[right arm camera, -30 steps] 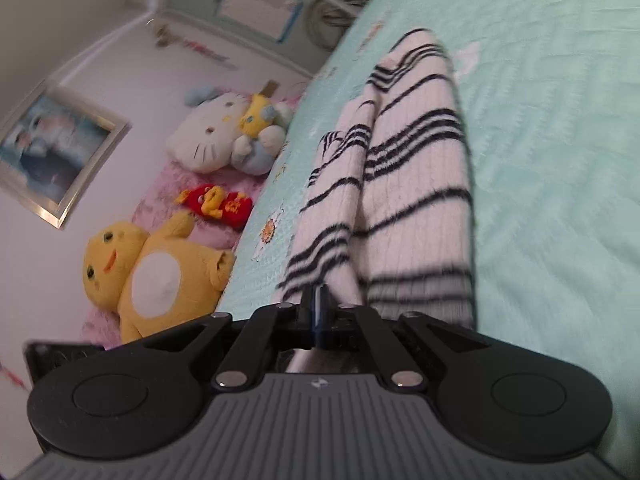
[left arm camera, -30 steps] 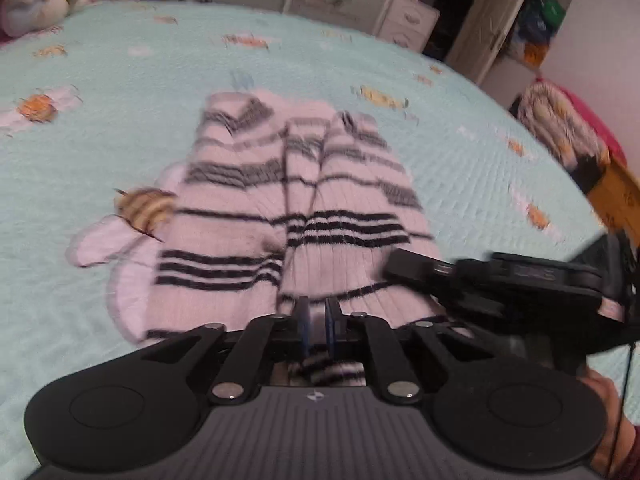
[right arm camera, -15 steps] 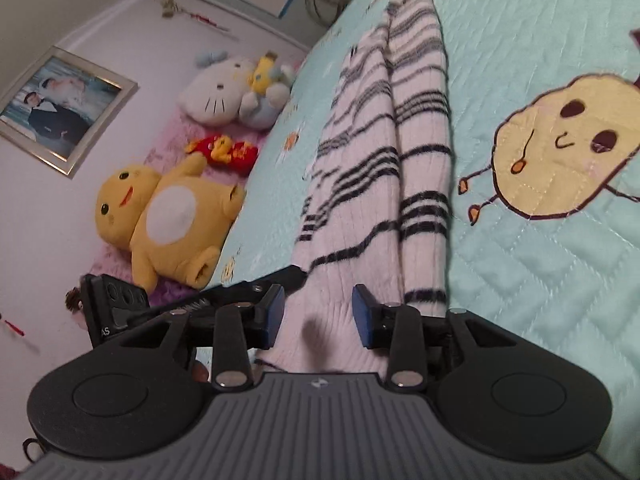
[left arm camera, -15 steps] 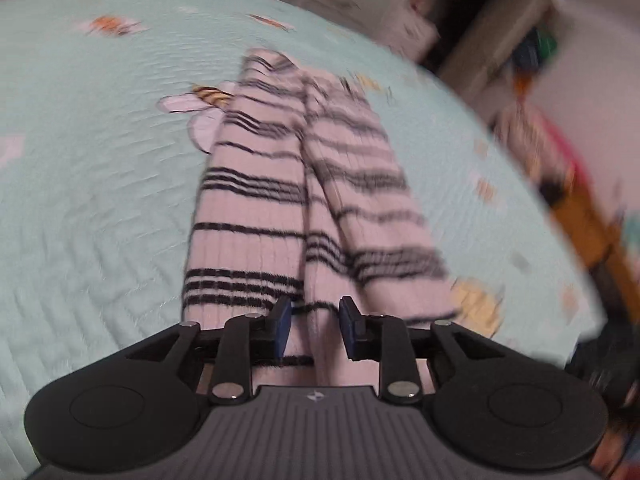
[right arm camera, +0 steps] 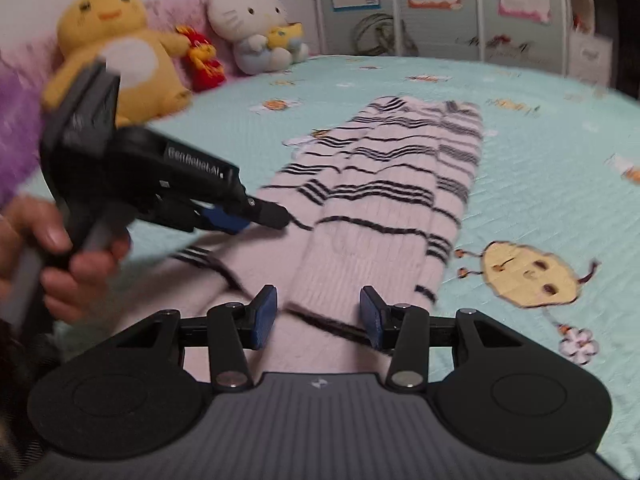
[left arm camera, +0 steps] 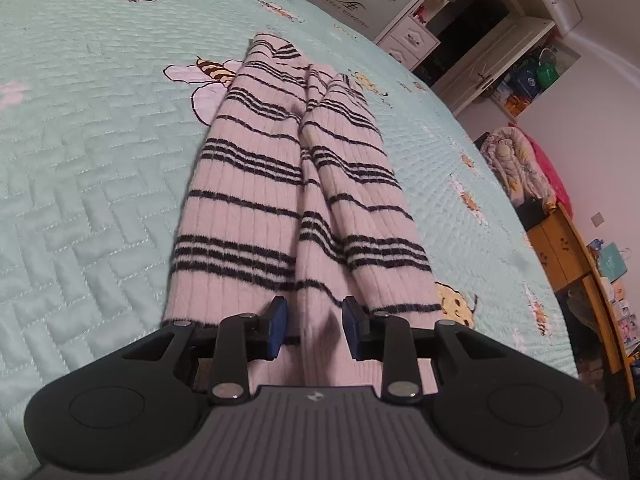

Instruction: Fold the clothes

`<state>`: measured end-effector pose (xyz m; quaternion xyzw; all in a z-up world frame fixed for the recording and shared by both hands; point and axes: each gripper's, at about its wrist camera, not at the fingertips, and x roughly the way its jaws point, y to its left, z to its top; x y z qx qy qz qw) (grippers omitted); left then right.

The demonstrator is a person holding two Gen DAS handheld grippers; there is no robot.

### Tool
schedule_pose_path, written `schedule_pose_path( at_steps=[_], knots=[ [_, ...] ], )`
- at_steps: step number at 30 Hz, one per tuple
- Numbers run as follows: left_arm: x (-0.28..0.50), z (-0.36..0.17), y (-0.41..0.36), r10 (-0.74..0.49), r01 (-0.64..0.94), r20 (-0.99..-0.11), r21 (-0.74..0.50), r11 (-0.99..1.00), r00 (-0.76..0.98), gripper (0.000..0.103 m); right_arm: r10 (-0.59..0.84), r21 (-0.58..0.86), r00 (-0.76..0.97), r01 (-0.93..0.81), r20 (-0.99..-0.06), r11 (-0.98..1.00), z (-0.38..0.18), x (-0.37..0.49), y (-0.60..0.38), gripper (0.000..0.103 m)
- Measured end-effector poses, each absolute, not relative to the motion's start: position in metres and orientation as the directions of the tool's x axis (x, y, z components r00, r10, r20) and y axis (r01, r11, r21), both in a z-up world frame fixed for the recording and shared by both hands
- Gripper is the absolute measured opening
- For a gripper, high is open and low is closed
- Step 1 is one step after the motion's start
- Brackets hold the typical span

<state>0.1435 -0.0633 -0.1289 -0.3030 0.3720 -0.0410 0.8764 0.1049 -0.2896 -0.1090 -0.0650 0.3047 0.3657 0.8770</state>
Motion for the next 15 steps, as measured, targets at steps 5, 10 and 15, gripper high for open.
schedule_pose_path(
  at_steps=[5,10,15],
  knots=[
    [0.148,-0.128,-0.063,-0.316,-0.141,-0.629,-0.567,0.812,0.71,0.025,0.539,-0.035,0.598,-0.689,-0.593,0.724,-0.116,0.098,-0.276,0.046],
    [0.151,-0.13,-0.054,-0.348,-0.149,-0.606,-0.619,0.771,0.715,0.008,0.503,-0.082,0.609,-0.682,-0.613,0.726,-0.115,0.1,-0.266,0.045],
    [0.156,-0.122,-0.049,-0.404,-0.133,-0.574,-0.675,0.725,0.712,0.005,0.507,-0.024,0.598,-0.661,-0.62,0.75,-0.105,0.108,-0.269,0.013]
  ],
)
